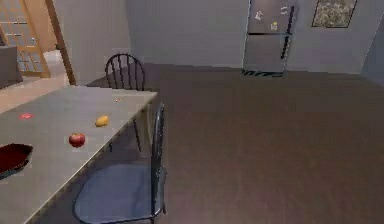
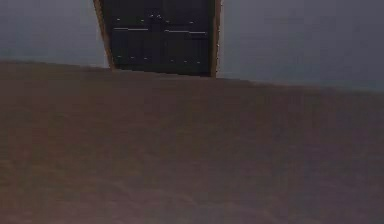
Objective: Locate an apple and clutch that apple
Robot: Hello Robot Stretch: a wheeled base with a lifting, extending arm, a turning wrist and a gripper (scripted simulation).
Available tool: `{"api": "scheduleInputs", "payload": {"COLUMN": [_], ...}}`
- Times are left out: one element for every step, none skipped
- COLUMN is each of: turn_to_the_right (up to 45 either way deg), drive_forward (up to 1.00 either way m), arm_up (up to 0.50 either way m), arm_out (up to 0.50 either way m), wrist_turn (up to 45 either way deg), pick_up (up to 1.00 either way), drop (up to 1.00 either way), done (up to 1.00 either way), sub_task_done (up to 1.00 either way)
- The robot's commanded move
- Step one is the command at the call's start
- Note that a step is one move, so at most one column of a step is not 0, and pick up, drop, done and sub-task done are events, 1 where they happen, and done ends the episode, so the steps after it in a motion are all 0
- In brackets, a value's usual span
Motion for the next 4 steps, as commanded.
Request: {"api": "scheduleInputs", "payload": {"turn_to_the_right": [-45.0,-45.0,-30.0,-3.0], "drive_forward": [0.0,0.0,0.0,0.0], "arm_up": [0.0,0.0,0.0,0.0], "arm_out": [0.0,0.0,0.0,0.0], "wrist_turn": [0.0,0.0,0.0,0.0], "pick_up": [0.0,0.0,0.0,0.0], "drop": [0.0,0.0,0.0,0.0], "done": [0.0,0.0,0.0,0.0], "sub_task_done": [0.0,0.0,0.0,0.0]}}
